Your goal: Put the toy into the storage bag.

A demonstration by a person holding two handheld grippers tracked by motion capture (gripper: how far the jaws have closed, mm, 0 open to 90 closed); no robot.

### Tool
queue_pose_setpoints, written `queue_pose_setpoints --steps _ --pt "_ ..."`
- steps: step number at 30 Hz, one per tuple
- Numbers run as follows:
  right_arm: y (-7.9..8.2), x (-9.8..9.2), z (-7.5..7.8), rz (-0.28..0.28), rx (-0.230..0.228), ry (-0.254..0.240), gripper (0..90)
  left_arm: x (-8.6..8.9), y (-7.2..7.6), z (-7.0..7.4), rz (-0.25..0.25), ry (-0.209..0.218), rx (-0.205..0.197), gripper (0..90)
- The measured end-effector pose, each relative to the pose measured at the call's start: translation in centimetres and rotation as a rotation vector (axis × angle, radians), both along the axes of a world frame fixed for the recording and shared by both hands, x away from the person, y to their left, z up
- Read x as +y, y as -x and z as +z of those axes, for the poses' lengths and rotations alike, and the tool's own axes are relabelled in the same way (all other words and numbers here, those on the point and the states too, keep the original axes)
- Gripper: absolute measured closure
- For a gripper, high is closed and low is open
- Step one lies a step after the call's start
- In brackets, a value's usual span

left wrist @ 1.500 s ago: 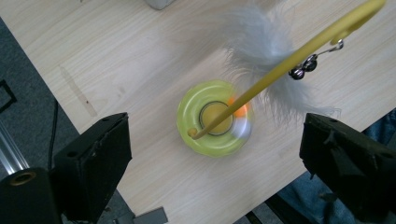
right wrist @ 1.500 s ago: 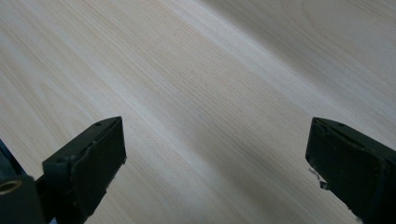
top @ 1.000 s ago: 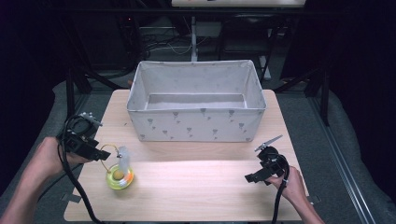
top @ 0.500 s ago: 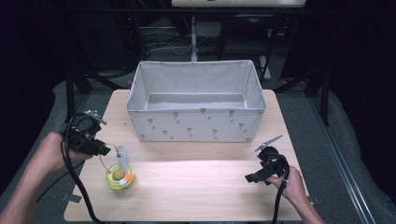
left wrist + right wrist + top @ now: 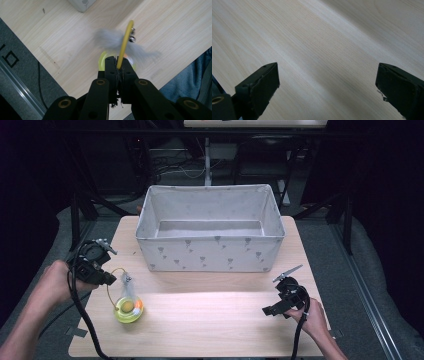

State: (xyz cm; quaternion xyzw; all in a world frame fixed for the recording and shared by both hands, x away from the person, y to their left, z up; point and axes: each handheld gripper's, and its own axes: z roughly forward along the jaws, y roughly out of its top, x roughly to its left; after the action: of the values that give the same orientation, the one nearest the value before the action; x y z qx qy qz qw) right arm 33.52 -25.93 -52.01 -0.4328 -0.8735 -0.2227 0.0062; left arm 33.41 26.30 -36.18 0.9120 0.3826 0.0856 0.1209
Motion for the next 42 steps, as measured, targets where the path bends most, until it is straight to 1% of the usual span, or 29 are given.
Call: queue_pose_setpoints --steps 1,2,4,7,8,9,13,14,16,19,21,22,23,24,27,29,30,32,33,36,38,39,40,41,42 --pt "0.0 0.0 0.0 -0.001 0.0 0.0 4.9 -0.1 0.0 0.0 0.0 -0.007 0.001 87.3" --pt "-0.1 -0.1 0.0 0.011 -0.002 0.015 4.9 -0.1 0.0 0.1 0.001 -0.011 0.001 87.6" --pt "0.0 0.0 0.0 0.002 -0.001 0.008 4.9 -0.4 0.0 0.2 -0.002 -0.028 0.005 87.7" --pt "0.0 0.0 0.0 -0.004 -0.001 0.005 4.9 -0.6 0.0 0.3 -0.004 -0.031 0.012 87.8" --pt "0.0 -0.1 0.0 0.003 0.0 0.002 4.9 -0.7 0.0 0.4 -0.01 -0.042 0.019 87.8" --pt "0.0 0.0 0.0 -0.005 0.001 -0.009 4.9 -0.8 0.0 0.5 -0.009 -0.045 0.02 87.8" --pt "0.0 -0.1 0.0 -0.001 0.001 -0.005 4.9 -1.0 0.0 0.7 -0.016 -0.061 0.022 87.9" --pt "0.1 0.0 -0.1 -0.024 -0.01 -0.019 4.9 -1.0 0.0 0.7 -0.016 -0.061 0.022 87.9" --pt "0.1 -0.1 0.0 -0.016 -0.016 0.001 4.9 -1.2 0.1 1.0 -0.019 -0.069 0.021 87.9" --pt "0.1 -0.1 -0.1 -0.018 -0.016 0.0 4.9 -1.2 0.1 1.5 -0.02 -0.078 0.014 87.9" --pt "0.1 -0.1 -0.1 -0.015 -0.016 0.001 4.9 -1.2 0.1 1.7 -0.021 -0.083 0.013 87.9" --pt "0.1 0.0 -0.1 -0.024 -0.01 -0.019 4.9 -1.2 0.1 1.8 -0.02 -0.084 0.009 87.9" --pt "0.1 0.0 -0.1 -0.024 -0.01 -0.018 4.9 -1.2 0.1 2.0 -0.019 -0.085 0.012 87.9" --pt "0.1 0.0 -0.1 -0.025 -0.014 -0.01 4.9 -1.2 0.1 2.2 -0.019 -0.084 0.008 87.9" --pt "0.1 0.0 -0.1 -0.026 -0.015 -0.008 4.9 -1.3 0.0 2.8 -0.025 -0.093 0.002 87.8" --pt "0.1 -0.1 -0.1 -0.016 -0.015 0.002 4.9 -1.3 0.0 3.0 -0.025 -0.096 -0.001 87.8" --pt "0.1 -0.1 -0.1 -0.018 -0.016 -0.002 4.9 -1.5 0.0 3.2 -0.026 -0.099 -0.001 87.8" --pt "0.1 -0.1 -0.1 -0.018 -0.014 -0.002 4.9 -1.5 -0.2 3.4 -0.028 -0.097 0.0 87.8" --pt "0.1 0.0 -0.1 -0.028 -0.009 -0.015 4.9 -1.6 -0.3 3.5 -0.029 -0.101 -0.001 87.8" --pt "0.1 0.0 -0.1 -0.021 -0.005 -0.025 4.8 -1.7 -0.4 3.7 -0.027 -0.106 0.002 87.8" --pt "0.1 0.0 -0.1 -0.021 -0.008 -0.025 4.9 -1.8 -0.5 3.8 -0.031 -0.109 0.001 87.8" --pt "0.1 0.0 -0.1 -0.029 -0.013 -0.022 4.9 -1.9 -0.5 3.9 -0.032 -0.108 0.001 87.8" --pt "0.1 0.0 -0.1 -0.022 -0.007 -0.022 4.9 -1.9 -0.5 3.9 -0.032 -0.108 0.001 87.8" --pt "0.0 -0.1 0.0 -0.009 -0.002 -0.011 4.9 -2.0 -0.6 4.1 -0.034 -0.112 -0.001 87.8" --pt "0.1 0.0 -0.2 -0.029 -0.01 -0.023 4.9 -2.0 -0.6 4.1 -0.034 -0.112 -0.001 87.8"
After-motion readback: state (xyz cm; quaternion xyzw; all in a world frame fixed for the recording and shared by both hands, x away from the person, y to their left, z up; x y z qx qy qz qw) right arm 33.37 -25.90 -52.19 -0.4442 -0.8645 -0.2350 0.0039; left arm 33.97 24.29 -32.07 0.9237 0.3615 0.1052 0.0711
